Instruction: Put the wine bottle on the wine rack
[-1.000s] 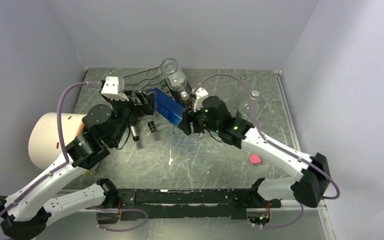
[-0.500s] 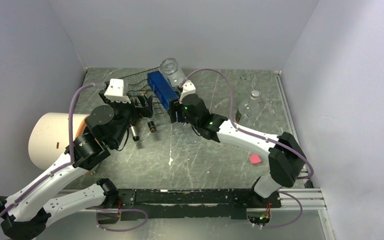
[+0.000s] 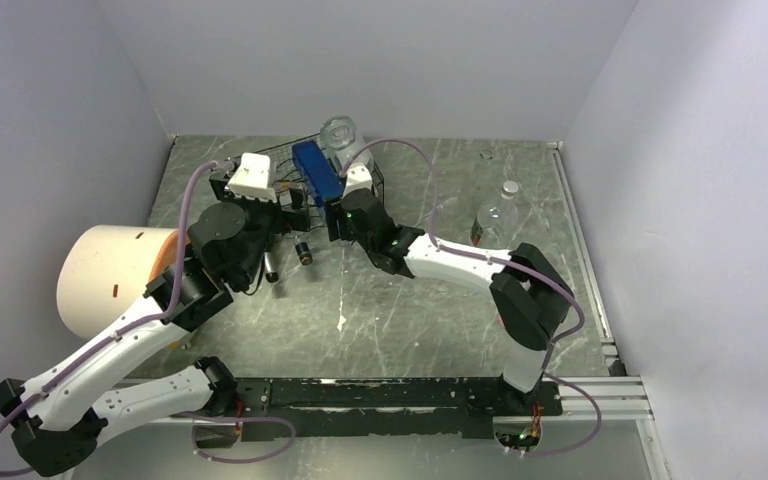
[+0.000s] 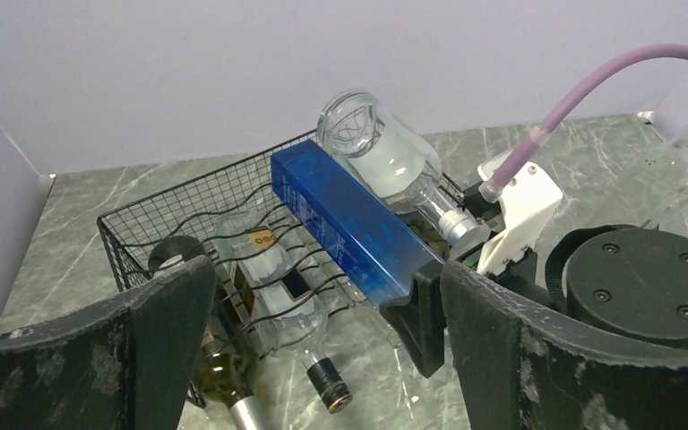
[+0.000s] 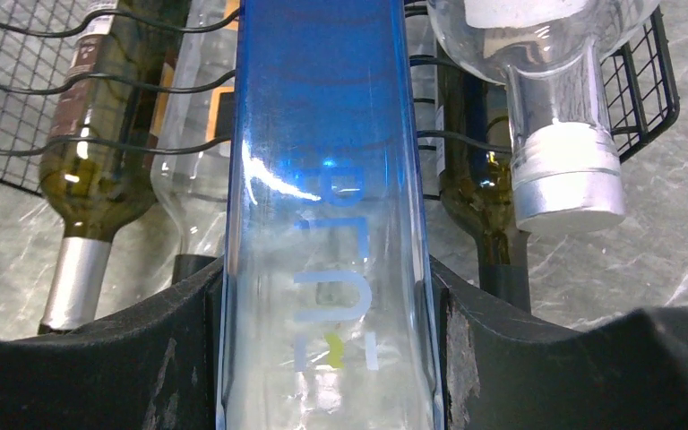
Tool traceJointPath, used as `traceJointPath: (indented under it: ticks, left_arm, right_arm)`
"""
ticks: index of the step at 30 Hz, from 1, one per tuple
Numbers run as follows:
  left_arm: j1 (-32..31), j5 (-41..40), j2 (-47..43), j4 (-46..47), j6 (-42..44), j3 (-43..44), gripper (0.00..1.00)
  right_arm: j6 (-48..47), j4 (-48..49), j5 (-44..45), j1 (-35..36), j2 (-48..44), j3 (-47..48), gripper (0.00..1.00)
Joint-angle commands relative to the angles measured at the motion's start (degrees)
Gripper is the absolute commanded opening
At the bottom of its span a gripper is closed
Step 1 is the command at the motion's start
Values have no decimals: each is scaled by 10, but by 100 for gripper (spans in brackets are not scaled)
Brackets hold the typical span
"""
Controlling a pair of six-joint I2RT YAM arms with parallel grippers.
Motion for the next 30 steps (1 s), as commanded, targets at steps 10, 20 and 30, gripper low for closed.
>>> traceJointPath:
  ticks: [10,20,30]
  left_arm:
    - [1,-9,-9,24,19,6,99]
    - [1,-6,-10,12,20,19,99]
    - [1,37,-60,15,7,17,99]
  right_arm:
    - [-8,148,33,-9,37,83,0]
    - [13,78,41,-12,61,137,41]
    - [26,30,11,-14,31,153,84]
